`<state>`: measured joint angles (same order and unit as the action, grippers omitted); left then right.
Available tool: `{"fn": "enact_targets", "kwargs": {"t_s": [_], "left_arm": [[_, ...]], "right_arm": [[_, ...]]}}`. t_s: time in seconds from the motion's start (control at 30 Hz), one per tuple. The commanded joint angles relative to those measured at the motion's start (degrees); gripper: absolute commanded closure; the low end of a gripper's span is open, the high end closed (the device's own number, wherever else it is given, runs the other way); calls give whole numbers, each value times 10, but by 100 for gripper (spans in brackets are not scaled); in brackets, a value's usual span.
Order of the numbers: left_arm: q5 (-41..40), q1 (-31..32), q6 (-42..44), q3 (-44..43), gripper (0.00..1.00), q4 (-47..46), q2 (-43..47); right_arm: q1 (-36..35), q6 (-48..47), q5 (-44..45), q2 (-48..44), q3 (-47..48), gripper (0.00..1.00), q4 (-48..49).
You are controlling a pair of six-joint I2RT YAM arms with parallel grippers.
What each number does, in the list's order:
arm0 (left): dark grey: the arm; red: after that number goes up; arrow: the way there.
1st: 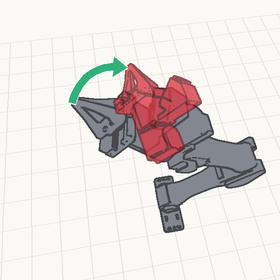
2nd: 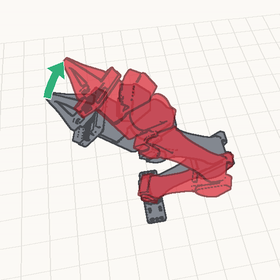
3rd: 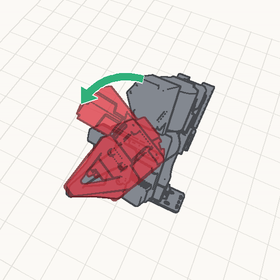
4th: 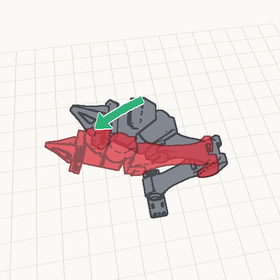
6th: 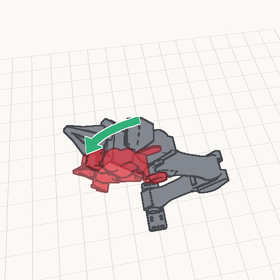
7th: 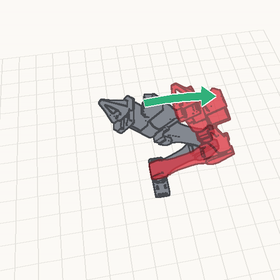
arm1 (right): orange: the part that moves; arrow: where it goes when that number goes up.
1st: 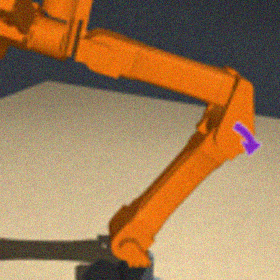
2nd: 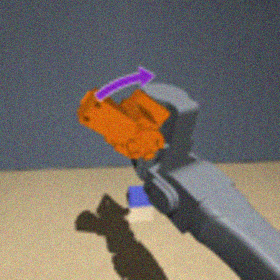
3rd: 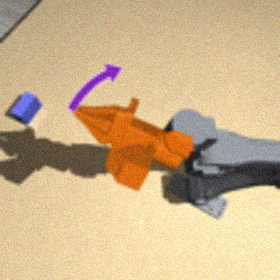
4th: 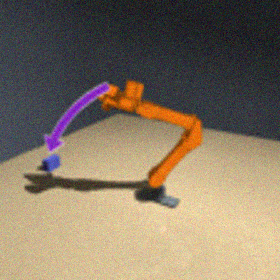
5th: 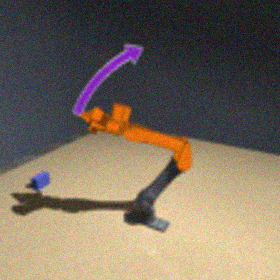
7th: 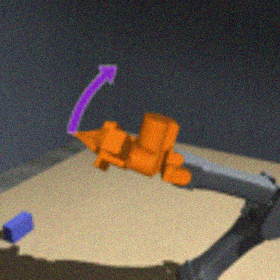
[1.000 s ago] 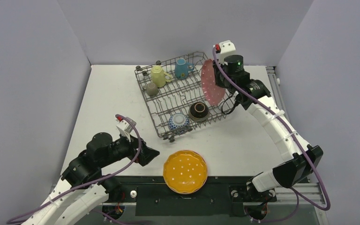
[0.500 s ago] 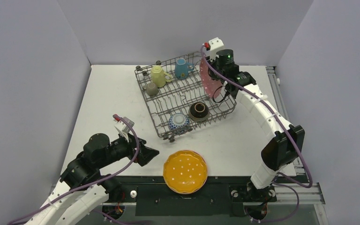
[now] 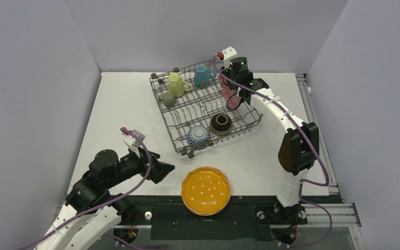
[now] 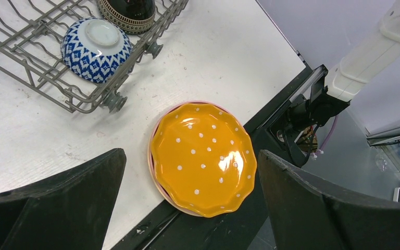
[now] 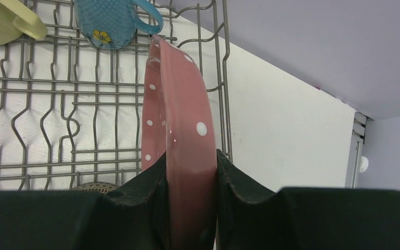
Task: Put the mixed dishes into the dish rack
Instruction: Insert the plate into the dish rack.
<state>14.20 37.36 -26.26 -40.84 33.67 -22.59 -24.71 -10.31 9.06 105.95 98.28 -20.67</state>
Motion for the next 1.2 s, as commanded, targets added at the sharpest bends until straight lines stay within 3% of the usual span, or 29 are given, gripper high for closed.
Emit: {"fn": "enact_targets", "kwargs": {"t_s": [0.0, 1.17], "left_arm": [[15, -7, 13, -2, 4, -28, 4], [85, -86, 24, 6, 4, -52, -1]], "right_arm": [[6, -27, 25, 1, 56, 100, 115], [29, -13, 12, 111, 99, 100, 154]]}}
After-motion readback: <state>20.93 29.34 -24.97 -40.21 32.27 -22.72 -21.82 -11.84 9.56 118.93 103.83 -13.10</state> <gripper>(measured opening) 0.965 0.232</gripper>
